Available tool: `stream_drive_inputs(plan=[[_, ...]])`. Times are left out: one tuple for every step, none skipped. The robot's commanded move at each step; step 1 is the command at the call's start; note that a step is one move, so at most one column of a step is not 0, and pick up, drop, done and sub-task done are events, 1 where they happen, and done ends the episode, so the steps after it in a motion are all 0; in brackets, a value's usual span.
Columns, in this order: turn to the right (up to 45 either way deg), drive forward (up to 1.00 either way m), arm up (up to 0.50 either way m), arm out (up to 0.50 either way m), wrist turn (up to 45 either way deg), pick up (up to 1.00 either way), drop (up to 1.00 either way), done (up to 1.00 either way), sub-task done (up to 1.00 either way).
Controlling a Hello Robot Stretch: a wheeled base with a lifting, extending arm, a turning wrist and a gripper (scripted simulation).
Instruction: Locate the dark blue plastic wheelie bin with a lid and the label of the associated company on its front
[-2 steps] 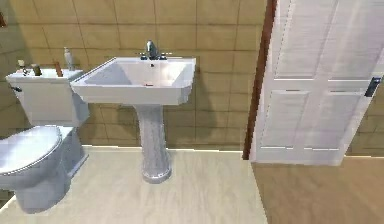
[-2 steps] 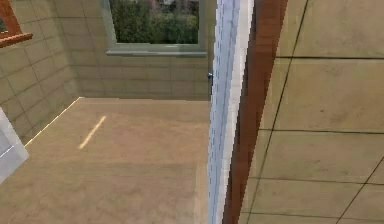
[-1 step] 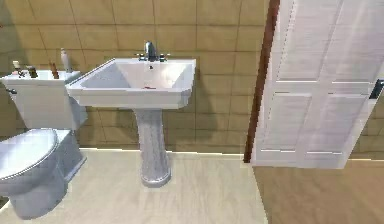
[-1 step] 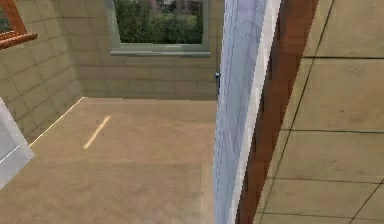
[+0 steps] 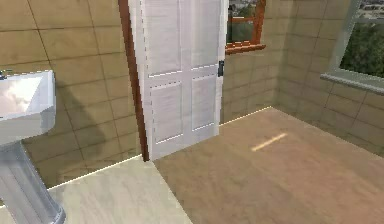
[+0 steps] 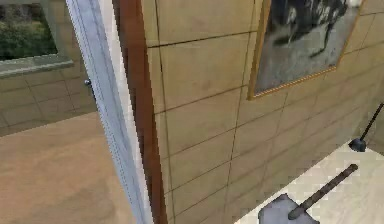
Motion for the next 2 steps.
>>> stream_drive_inputs(plan=[[0.0, 0.45, 0.00, 0.00, 0.0, 0.00, 0.00, 0.00, 0.00], [45.0, 0.00, 0.00, 0.00, 0.0, 0.00, 0.00, 0.00, 0.00]])
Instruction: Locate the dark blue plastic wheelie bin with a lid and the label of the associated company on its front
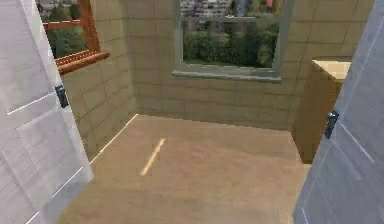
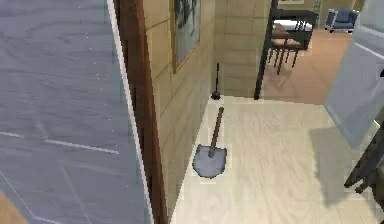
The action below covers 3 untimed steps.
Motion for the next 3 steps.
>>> stream_drive_inputs(plan=[[45.0, 0.00, 0.00, 0.00, 0.0, 0.00, 0.00, 0.00, 0.00], [6.0, 0.00, 0.00, 0.00, 0.0, 0.00, 0.00, 0.00, 0.00], [0.0, 0.10, 0.00, 0.00, 0.0, 0.00, 0.00, 0.00, 0.00]])
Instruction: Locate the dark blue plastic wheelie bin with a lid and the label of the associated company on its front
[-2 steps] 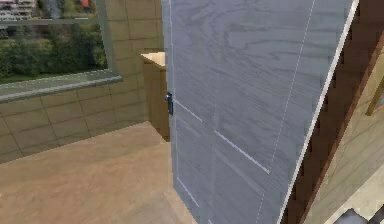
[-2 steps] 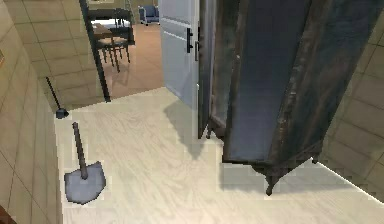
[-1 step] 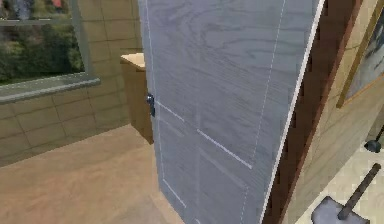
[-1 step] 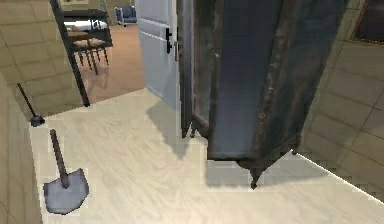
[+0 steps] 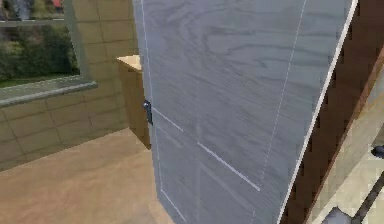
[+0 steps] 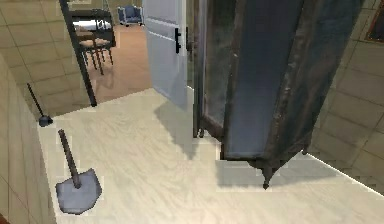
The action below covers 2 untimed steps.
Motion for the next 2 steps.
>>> stream_drive_inputs(plan=[[-36.0, 0.00, 0.00, 0.00, 0.0, 0.00, 0.00, 0.00, 0.00], [0.0, 1.00, 0.00, 0.00, 0.0, 0.00, 0.00, 0.00, 0.00]])
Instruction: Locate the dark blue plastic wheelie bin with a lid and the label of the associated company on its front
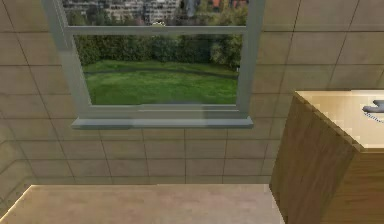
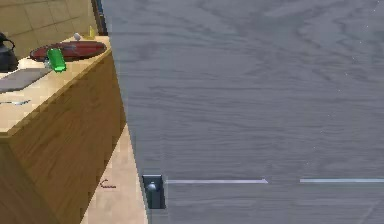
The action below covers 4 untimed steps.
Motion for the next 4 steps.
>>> stream_drive_inputs(plan=[[0.0, 0.25, 0.00, 0.00, 0.0, 0.00, 0.00, 0.00, 0.00], [18.0, 0.00, 0.00, 0.00, 0.0, 0.00, 0.00, 0.00, 0.00], [0.0, 0.40, 0.00, 0.00, 0.0, 0.00, 0.00, 0.00, 0.00], [45.0, 0.00, 0.00, 0.00, 0.0, 0.00, 0.00, 0.00, 0.00]])
